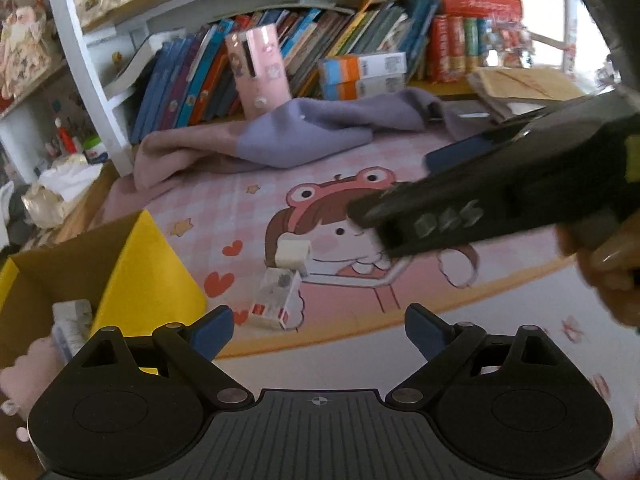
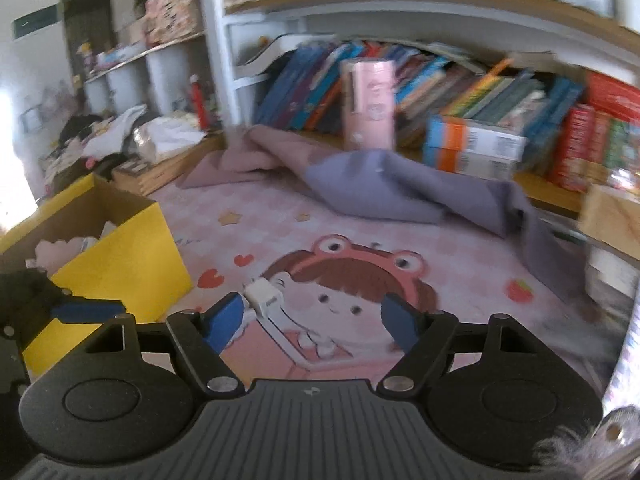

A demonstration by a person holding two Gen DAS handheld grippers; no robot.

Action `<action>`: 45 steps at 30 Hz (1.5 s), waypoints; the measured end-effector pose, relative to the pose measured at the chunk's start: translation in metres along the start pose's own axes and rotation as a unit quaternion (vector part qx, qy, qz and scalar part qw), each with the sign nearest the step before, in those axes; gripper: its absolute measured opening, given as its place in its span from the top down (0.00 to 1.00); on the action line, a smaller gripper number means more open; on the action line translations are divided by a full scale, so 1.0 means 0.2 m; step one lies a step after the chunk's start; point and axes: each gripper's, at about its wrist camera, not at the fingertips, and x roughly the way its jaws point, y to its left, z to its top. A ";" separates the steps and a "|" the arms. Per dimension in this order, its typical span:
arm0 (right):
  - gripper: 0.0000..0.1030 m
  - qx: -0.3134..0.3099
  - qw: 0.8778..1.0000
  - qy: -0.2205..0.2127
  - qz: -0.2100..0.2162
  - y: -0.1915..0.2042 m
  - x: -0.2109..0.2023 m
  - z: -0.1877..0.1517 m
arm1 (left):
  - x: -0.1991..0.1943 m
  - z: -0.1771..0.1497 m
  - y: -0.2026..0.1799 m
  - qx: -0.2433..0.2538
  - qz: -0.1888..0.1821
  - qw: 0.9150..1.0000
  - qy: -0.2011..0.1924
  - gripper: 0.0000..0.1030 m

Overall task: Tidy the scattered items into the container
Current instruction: 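Lower left tool onto small white box while right tool grasps white USB plug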

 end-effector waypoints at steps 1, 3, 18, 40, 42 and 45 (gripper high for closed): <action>0.33 -0.009 1.000 0.006 0.011 0.00 0.06 0.01 | 0.03 0.01 0.01 -0.005 0.001 1.000 0.004 0.12; 0.44 -0.027 0.999 0.020 0.032 0.01 0.19 0.02 | 0.11 0.02 0.02 -0.013 -0.001 1.000 0.019 0.22; 0.72 -0.023 0.996 0.058 0.063 0.01 0.60 0.00 | 0.38 0.08 0.14 -0.059 0.039 0.995 0.073 0.38; 0.70 0.020 0.996 0.063 -0.060 -0.37 0.39 -0.18 | 0.46 0.12 0.10 -0.085 -0.018 0.992 0.093 0.59; 0.68 0.012 0.996 0.060 -0.065 -0.36 0.40 -0.18 | 0.47 0.12 0.12 -0.095 -0.016 0.991 0.092 0.59; 0.67 0.004 0.996 0.061 -0.068 -0.35 0.41 -0.17 | 0.48 0.12 0.14 -0.111 -0.010 0.990 0.091 0.59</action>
